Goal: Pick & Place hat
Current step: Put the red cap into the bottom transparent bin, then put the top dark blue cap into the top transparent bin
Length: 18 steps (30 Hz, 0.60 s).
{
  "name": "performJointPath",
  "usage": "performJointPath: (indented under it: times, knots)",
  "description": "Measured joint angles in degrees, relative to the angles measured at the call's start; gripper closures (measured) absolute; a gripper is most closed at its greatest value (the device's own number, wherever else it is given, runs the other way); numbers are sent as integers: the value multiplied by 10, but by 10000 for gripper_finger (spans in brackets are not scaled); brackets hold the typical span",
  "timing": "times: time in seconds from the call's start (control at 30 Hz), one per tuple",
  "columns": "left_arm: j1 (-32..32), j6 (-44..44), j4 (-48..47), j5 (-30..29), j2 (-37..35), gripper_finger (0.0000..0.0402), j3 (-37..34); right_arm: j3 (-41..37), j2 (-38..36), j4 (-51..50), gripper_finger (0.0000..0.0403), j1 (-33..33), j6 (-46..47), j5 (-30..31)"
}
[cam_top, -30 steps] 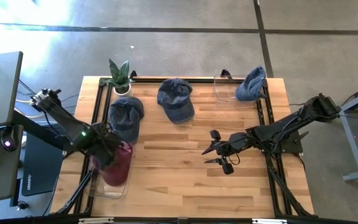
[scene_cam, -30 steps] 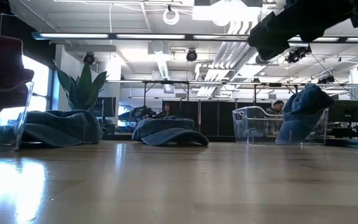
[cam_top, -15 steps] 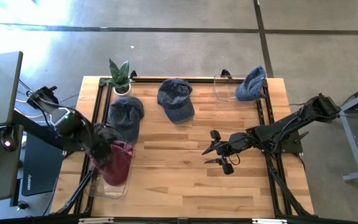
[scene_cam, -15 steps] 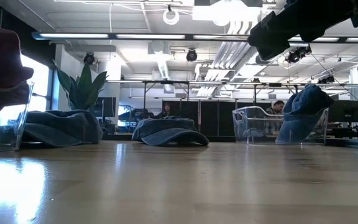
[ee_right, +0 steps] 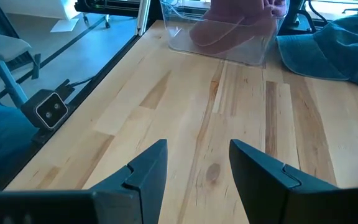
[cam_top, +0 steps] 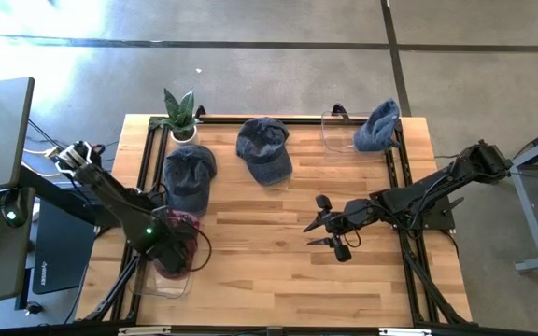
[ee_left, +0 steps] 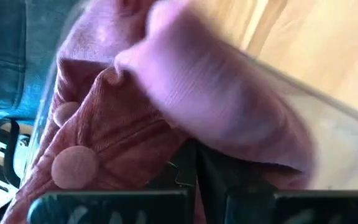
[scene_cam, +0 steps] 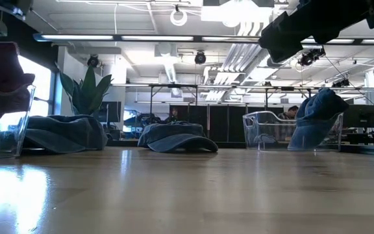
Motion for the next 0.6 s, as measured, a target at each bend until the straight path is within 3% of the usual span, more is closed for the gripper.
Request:
performJointPath:
  times: [0.23, 0.47, 0.6]
  knots:
    - [0, 25, -9, -6, 14, 394, -2, 0, 0, 0, 233, 0, -4, 15]
    - [0, 25, -73, 7, -7, 401, 145, 0, 0, 0, 233, 0, -4, 45]
    - [-1, 94, -47, -76, -7, 401, 226, 0, 5, -2, 233, 0, -5, 79]
